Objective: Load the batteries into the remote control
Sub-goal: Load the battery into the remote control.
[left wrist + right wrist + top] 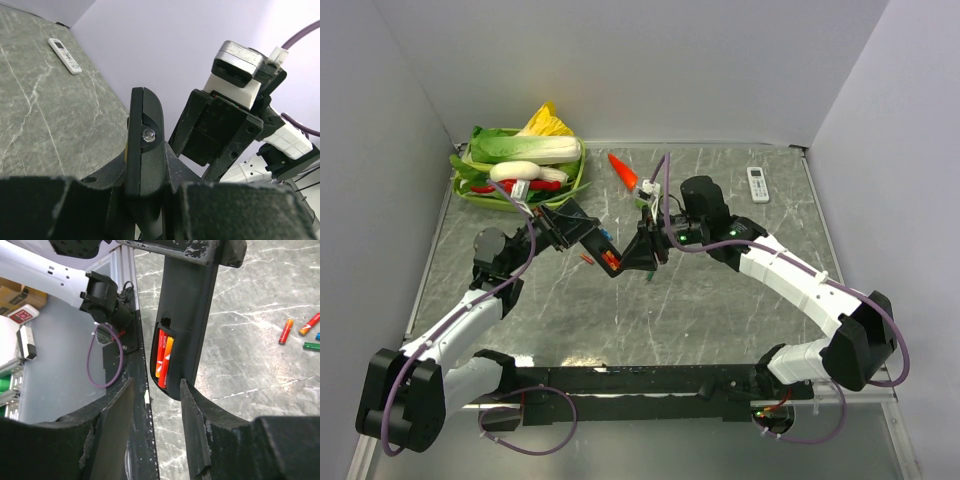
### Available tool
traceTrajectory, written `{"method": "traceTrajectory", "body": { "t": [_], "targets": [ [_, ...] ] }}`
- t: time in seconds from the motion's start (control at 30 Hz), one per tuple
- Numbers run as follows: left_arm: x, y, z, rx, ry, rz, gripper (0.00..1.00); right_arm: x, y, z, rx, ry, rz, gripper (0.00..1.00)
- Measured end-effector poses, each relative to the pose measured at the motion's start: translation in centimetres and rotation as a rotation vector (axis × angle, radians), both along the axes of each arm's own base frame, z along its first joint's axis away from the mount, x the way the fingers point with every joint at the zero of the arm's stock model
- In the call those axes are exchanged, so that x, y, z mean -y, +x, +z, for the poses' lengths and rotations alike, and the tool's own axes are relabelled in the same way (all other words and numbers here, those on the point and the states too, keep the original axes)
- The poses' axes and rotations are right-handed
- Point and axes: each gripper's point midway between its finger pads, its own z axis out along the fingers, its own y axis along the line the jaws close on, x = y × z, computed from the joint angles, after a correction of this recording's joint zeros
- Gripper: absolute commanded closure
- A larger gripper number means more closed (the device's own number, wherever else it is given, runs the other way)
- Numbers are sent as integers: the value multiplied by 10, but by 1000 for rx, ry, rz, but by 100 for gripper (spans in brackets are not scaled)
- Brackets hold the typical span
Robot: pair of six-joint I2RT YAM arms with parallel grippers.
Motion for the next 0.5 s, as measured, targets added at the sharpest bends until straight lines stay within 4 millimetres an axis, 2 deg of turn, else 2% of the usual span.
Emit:
{"method": "traceTrajectory", "body": {
  "t": [0.27,0.5],
  "targets": [
    [0,-2,1,12,2,-13,98,-1,1,-1,-17,2,-5,50],
    [2,-3,0,3,5,-18,98,1,22,-5,23,-25,-112,46]
  ]
}}
